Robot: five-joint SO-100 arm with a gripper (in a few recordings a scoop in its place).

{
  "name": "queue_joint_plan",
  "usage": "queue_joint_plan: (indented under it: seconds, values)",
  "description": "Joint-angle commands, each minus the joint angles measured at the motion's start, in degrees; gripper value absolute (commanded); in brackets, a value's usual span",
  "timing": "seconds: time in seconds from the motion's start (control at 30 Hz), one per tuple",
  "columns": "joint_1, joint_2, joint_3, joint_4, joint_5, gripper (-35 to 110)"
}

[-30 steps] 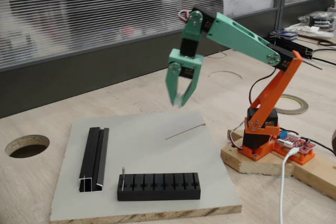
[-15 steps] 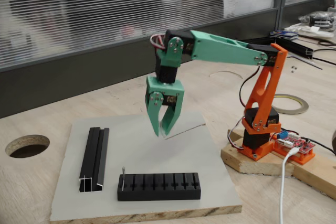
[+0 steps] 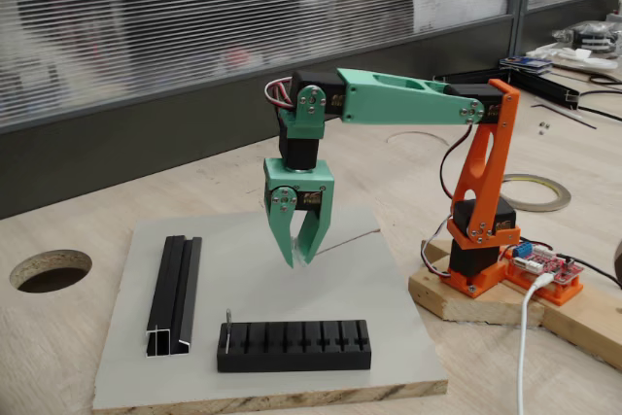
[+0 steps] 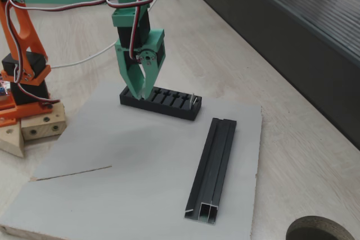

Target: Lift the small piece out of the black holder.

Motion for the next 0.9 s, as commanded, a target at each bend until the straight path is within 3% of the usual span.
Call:
queue_joint_plan:
  seconds: [0.0,0.3,0.7,0.87]
  values:
    - [-1.7,0.4,-1.1,-0.8,0.8,11]
    - [-6.2,-1.8,-0.1,-22.9,0.9,11]
    - [-6.2,-1.7,-0.6,-23.3,1.5,22]
    - [-6.5,-1.8,-0.2,-23.3,10.8,26]
